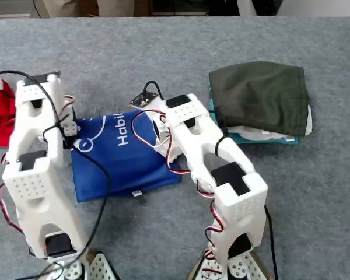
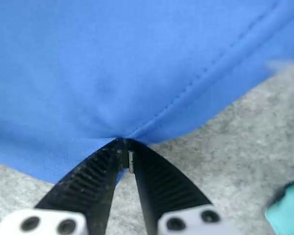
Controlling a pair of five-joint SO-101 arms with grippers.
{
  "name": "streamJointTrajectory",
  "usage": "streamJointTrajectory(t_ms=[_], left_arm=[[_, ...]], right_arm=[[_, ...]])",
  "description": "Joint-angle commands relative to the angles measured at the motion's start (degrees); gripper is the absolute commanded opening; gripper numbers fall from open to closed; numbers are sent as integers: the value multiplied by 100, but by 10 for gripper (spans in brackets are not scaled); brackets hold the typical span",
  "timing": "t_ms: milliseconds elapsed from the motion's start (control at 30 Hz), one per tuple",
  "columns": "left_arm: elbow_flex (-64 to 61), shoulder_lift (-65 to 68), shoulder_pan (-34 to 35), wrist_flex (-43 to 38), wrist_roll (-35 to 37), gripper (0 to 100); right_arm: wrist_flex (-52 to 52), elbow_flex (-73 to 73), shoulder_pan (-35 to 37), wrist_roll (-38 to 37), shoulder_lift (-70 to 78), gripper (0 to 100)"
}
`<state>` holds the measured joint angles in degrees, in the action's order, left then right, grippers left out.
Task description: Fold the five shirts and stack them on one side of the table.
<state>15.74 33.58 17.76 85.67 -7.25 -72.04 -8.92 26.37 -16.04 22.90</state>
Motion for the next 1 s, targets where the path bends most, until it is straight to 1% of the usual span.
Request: streamJointTrajectory(t_ms=[0, 267, 367, 467, 567, 633, 733, 800, 900, 967], left_arm=[[1143, 303, 185, 352, 44, 19], [3262, 1112, 97, 1512, 44, 19], [3613, 1015, -35, 1521, 123, 19], [3516, 857, -290, 1521, 237, 19], [3077, 857, -642, 1495, 369, 19], [2796, 866, -835, 1266, 457, 19], [2470, 1033, -914, 633, 765, 19], [2374, 1235, -905, 360, 941, 19], [2505, 1622, -782, 334, 1160, 19], [2778, 1815, -536, 360, 1327, 19]], right_arm=[[9, 145, -171, 35, -497, 2], [35, 163, -171, 79, -1666, 2], [264, 312, -127, 79, -2000, 2], [941, 576, -127, 88, -1886, 2], [2075, 655, -119, 88, -1393, 2], [2629, 655, -119, 79, -936, 2], [2769, 673, -119, 79, -391, 2], [2716, 716, -136, 79, -136, 2], [2690, 734, -163, 62, 84, 2], [2655, 866, -215, 79, 180, 2]])
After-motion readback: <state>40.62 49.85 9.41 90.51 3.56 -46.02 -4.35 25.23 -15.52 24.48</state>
